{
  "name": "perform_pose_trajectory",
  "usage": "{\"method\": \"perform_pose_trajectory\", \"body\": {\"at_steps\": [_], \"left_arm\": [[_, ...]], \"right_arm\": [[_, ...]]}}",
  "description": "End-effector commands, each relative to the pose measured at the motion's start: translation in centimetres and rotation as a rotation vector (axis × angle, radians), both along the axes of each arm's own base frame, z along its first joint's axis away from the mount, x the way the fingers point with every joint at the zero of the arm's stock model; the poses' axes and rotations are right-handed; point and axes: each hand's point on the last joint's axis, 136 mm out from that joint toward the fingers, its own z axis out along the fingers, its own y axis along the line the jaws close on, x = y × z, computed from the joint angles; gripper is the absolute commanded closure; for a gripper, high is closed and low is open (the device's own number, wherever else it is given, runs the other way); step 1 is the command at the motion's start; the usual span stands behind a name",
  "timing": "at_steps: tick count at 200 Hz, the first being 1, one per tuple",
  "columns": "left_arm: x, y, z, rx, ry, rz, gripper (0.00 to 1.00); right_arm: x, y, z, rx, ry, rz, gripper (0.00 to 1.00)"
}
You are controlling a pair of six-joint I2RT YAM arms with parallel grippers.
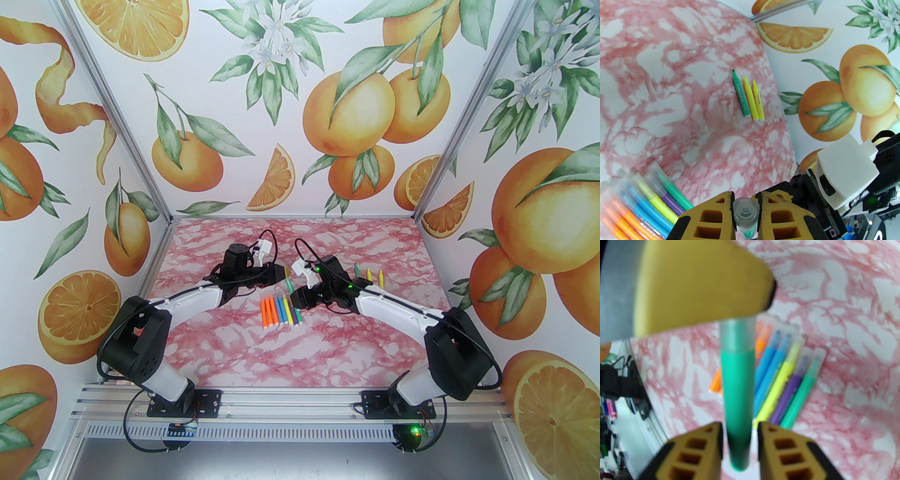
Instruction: Open the pen caps
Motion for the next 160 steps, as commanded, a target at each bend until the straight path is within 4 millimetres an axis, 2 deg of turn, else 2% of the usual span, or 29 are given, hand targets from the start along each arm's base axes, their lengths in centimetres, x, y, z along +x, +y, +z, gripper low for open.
{"method": "perform_pose_trajectory", "body": {"at_steps": [1,23,61,92,128,160], "left_arm": [[0.4,-0.7,2.2,-0.034,-0.059,-0.025,1.00],[0.3,-0.7,2.2,-0.033,-0.058,-0.024,1.00],[0.7,0.1,2.0,-0.009,-0.066,-0.006,1.00],[2.4,2.9,3.1,0.007,-0.093,0.066,1.00],[4.8,7.6,6.0,0.053,-0.149,0.186,1.00],[5.9,10.3,7.8,0.048,-0.173,0.259,1.00]], "right_arm": [[-0.1,0.3,0.8,0.031,-0.032,0.010,0.70],[-0.2,0.3,0.8,0.034,-0.028,0.013,0.77],[-0.4,-0.1,0.2,0.016,-0.013,0.008,1.00],[-1.8,-0.9,-1.3,-0.033,0.028,0.032,1.00],[-4.8,-1.5,-2.7,-0.055,0.060,0.100,1.00],[-6.2,-2.2,-3.2,-0.057,0.069,0.125,1.00]]}}
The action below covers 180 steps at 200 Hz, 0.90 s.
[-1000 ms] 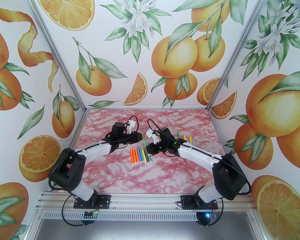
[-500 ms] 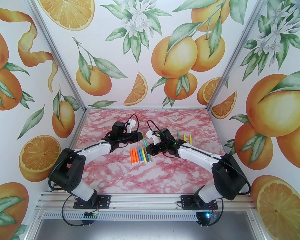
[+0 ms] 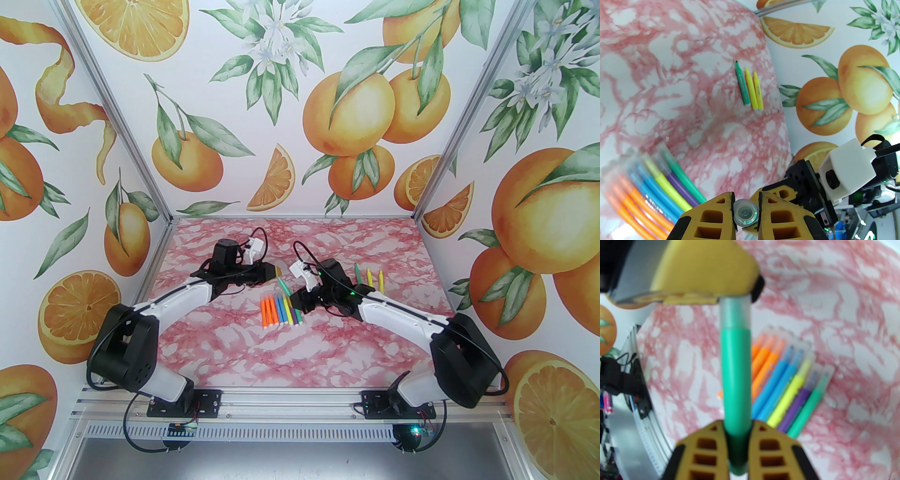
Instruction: Open the pen caps
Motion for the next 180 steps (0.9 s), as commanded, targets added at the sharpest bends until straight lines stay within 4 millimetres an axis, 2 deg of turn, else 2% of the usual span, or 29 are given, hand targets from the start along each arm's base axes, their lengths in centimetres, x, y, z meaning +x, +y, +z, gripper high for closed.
{"method": "perform_pose_trajectory", "body": {"at_steps": [1,20,38,64,99,149,180], "left_arm": [[3.5,4.3,4.9,0.023,-0.166,0.157,1.00],[3.9,5.4,5.3,0.007,-0.166,0.190,1.00],[4.1,6.3,5.1,0.033,-0.163,0.200,1.00],[3.7,9.1,1.9,0.328,-0.113,0.218,1.00],[2.5,13.3,-1.4,0.645,-0.038,0.242,1.00],[2.0,15.3,-6.1,0.852,0.107,0.139,1.00],[1.4,16.8,-9.3,0.966,0.199,0.100,1.00]], "right_arm": [[-3.6,-2.0,-3.3,-0.090,0.129,0.046,1.00],[-3.8,-2.2,-3.4,-0.097,0.130,0.047,1.00],[-2.9,-2.7,-3.3,-0.115,0.114,0.003,1.00],[-0.1,-4.5,-2.5,-0.135,0.074,-0.138,1.00],[4.7,-9.7,-2.1,-0.321,-0.011,-0.391,1.00],[8.5,-13.2,-2.9,-0.581,-0.057,-0.503,1.00],[9.7,-15.5,-4.4,-0.727,-0.054,-0.553,1.00]]}}
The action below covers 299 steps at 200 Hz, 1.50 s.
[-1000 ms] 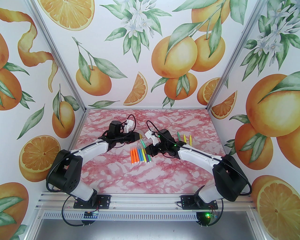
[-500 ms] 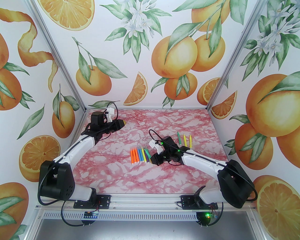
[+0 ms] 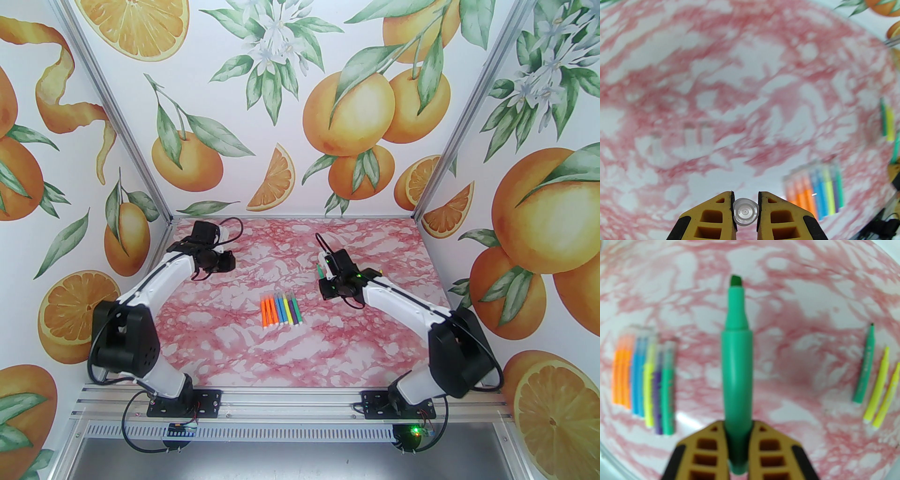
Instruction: Open the pen caps
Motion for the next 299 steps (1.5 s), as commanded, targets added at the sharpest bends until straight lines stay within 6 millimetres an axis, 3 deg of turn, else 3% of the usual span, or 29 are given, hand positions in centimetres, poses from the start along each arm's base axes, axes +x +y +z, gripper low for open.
{"method": "perform_pose_trajectory", "body": {"at_steps": [1,44,79,148,217,265,299], "left_arm": [[-1.1,2.1,-1.7,0.139,0.097,-0.022,1.00],[-1.8,3.7,-5.7,0.240,0.227,-0.020,1.00],[-2.9,4.1,-7.7,0.264,0.287,-0.014,1.00],[-3.4,4.5,-9.6,0.285,0.337,-0.032,0.96],[-3.5,4.2,-11.1,0.261,0.354,-0.038,0.86],[-3.6,4.0,-11.7,0.244,0.369,-0.042,0.76],[-3.3,4.0,-11.2,0.238,0.352,-0.035,0.71]], "right_arm": [[0.8,-3.7,-1.2,-0.190,0.017,-0.078,1.00],[1.7,-5.3,-2.6,-0.164,0.050,-0.127,1.00],[2.2,-6.1,-3.6,-0.134,0.084,-0.138,1.00],[2.7,-7.9,-5.9,-0.124,0.152,-0.163,0.99],[2.7,-8.7,-7.0,-0.113,0.189,-0.181,0.88],[2.6,-8.8,-6.9,-0.118,0.190,-0.182,0.73],[2.6,-9.1,-5.8,-0.123,0.169,-0.192,0.68]]}}
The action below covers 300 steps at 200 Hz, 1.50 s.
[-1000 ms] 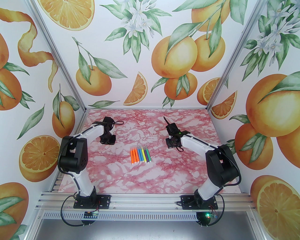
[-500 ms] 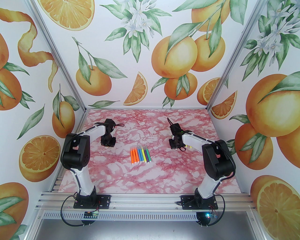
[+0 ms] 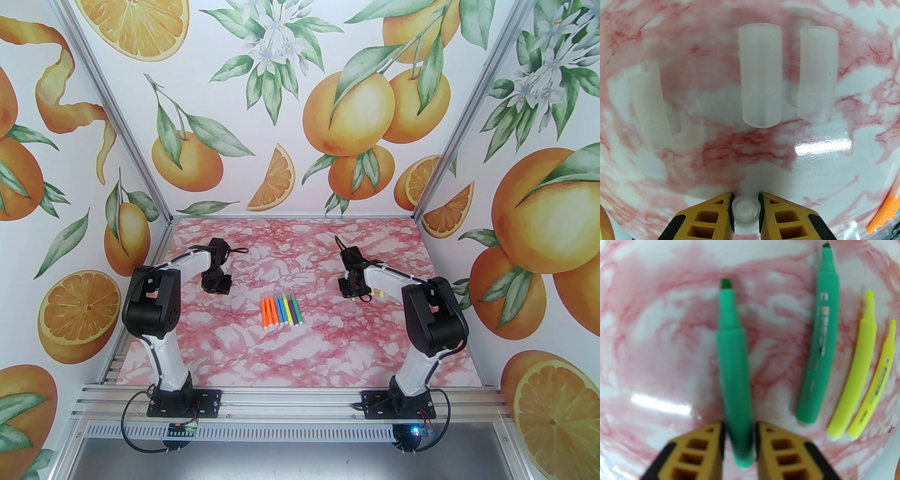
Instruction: Open the pen caps
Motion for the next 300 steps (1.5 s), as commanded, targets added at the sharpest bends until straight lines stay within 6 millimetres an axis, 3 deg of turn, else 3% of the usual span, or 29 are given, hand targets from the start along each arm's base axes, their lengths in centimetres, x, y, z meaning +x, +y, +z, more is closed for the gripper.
{"method": "perform_pose_trajectory", "body": {"at_steps": [1,37,76,96,118,151,180,233,300], "left_arm": [[-0.3,0.0,-0.7,-0.015,0.011,-0.007,0.71],[0.4,-0.3,1.1,-0.037,-0.048,0.004,0.67],[1.6,-1.4,5.5,-0.113,-0.187,0.010,0.55],[2.0,-1.7,8.0,-0.136,-0.272,0.009,0.50],[2.2,-2.6,10.7,-0.208,-0.388,-0.003,0.43],[1.8,-4.4,13.7,-0.342,-0.524,-0.026,0.32],[1.3,-5.2,14.9,-0.406,-0.581,-0.027,0.31],[0.7,-5.6,17.7,-0.475,-0.712,-0.024,0.30],[0.2,-5.5,18.9,-0.485,-0.752,-0.026,0.30]], "right_arm": [[0.6,-0.1,1.5,0.004,-0.034,-0.006,0.68],[0.4,0.4,3.6,0.020,-0.075,0.007,0.62],[-0.3,2.4,6.5,-0.014,-0.142,0.082,0.52],[-1.1,4.8,7.2,0.049,-0.149,0.143,0.52],[-2.9,9.5,7.4,0.213,-0.145,0.260,0.52],[-5.1,14.3,6.8,0.378,-0.111,0.337,0.52],[-6.4,16.7,6.2,0.442,-0.083,0.377,0.52],[-7.9,18.8,4.1,0.438,-0.015,0.433,0.56],[-8.4,20.2,1.3,0.403,0.055,0.454,0.59]]}}
